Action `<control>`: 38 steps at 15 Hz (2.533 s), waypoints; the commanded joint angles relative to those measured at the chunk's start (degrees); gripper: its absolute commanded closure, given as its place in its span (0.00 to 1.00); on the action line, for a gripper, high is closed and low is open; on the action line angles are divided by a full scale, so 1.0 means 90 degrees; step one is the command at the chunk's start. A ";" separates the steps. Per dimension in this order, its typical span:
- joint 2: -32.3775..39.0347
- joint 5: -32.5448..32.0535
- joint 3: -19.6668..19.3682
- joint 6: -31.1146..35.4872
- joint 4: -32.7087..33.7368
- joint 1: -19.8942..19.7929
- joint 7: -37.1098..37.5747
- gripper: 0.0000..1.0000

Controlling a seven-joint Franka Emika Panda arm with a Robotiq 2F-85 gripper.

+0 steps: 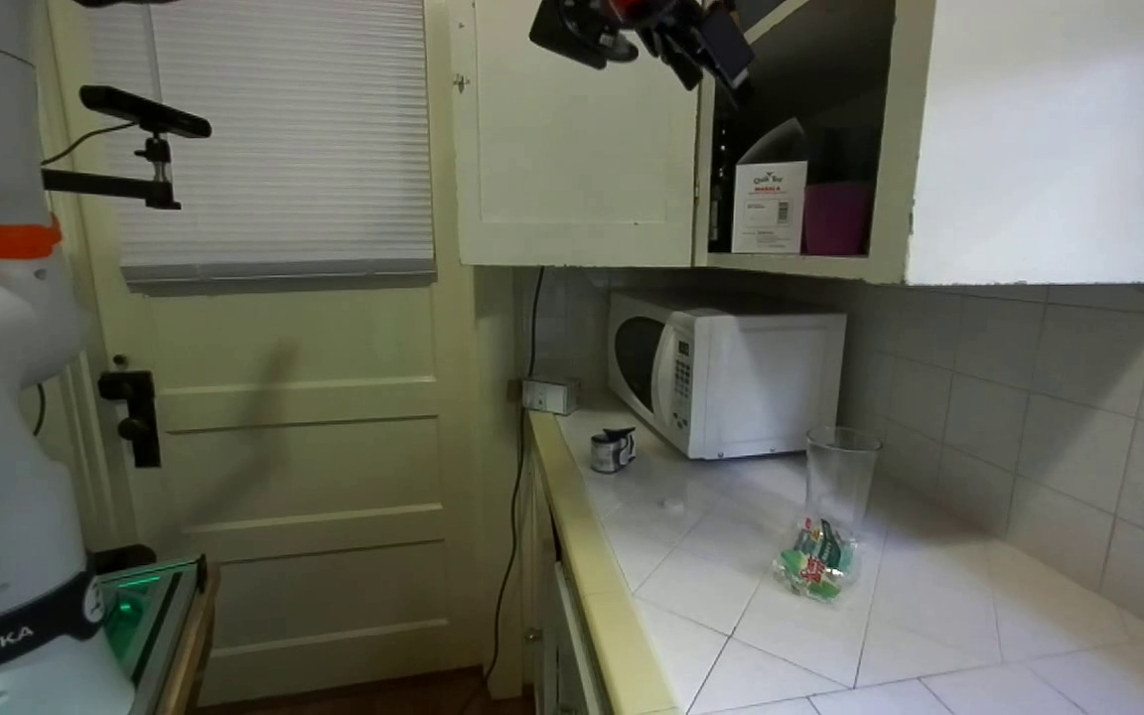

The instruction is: Put the red cup in the cupboard

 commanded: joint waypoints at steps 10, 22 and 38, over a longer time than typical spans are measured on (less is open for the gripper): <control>0.0667 -0.0875 -0.0818 0.1057 0.1044 0.1384 -0.0008 0.00; 0.1032 -0.0858 -0.5229 0.1137 0.0073 0.4863 -0.4237 0.00; 0.2232 -0.0743 -0.8286 0.1093 -0.0440 0.7572 -0.7398 0.00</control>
